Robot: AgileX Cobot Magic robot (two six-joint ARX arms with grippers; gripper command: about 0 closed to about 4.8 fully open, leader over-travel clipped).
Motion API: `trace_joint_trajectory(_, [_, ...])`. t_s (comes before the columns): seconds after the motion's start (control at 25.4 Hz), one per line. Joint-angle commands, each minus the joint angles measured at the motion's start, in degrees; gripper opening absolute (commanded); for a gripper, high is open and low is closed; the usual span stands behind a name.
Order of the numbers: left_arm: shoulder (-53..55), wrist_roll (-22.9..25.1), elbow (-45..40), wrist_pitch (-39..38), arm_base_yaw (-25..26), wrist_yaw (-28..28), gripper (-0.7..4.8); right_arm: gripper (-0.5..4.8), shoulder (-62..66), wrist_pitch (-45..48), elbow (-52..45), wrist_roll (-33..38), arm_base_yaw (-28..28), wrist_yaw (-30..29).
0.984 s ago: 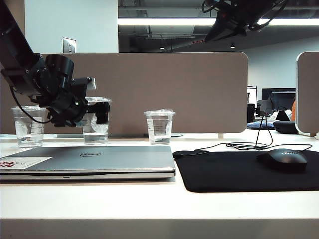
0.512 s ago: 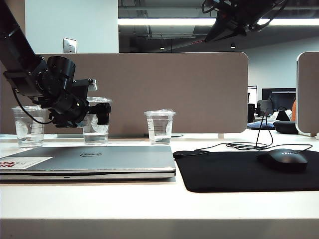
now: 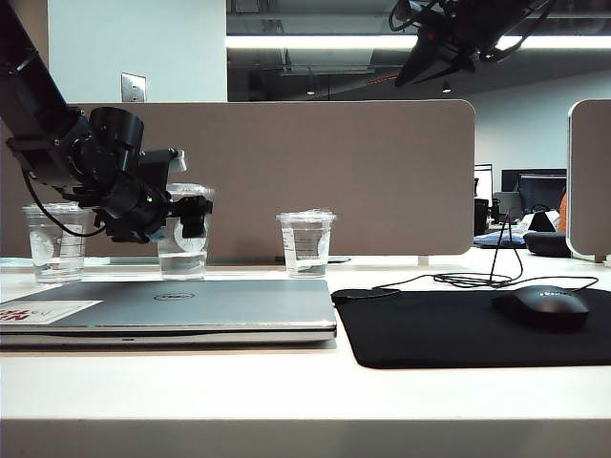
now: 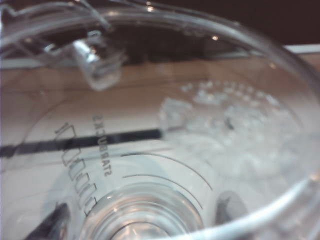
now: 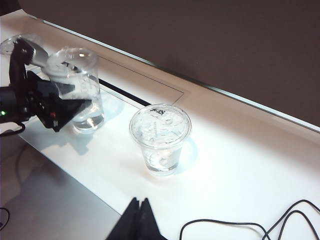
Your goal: Pick up the coffee cup on the middle and place it on the right side of the laptop.
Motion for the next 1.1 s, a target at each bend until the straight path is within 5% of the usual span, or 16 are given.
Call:
trace_joint_trajectory(0.04, [-1.2,-0.2,0.5,2.2,0.0,3.0,3.63,-0.04,-0.3,1.0,0.4,-1.2,0.0,0.2])
trace_joint_trajectory(0.24, [-5.2,-0.1,0.5,-4.0,-0.5,10.2,3.63,-0.04,-1.8,1.0,0.4,-5.1,-0.6,3.4])
trace_joint_trajectory(0.55, [-22.3,1.6,0.4,-21.3,-6.4,12.6,3.62,-0.04,-10.2,0.8,0.4,-4.8,-6.1,3.3])
trace_joint_trajectory(0.87, [-28.7,-1.7,0.2,-21.5,-23.2,8.0,3.61,-0.04,-19.3,-4.0,0.4,-4.8,-7.2,8.3])
trace_joint_trajectory(1.1, [-27.6,-6.2,-16.1,-2.5,-35.7,-3.8,3.61,-0.04,-24.3,-11.5,0.3,-4.9,-7.6,10.7])
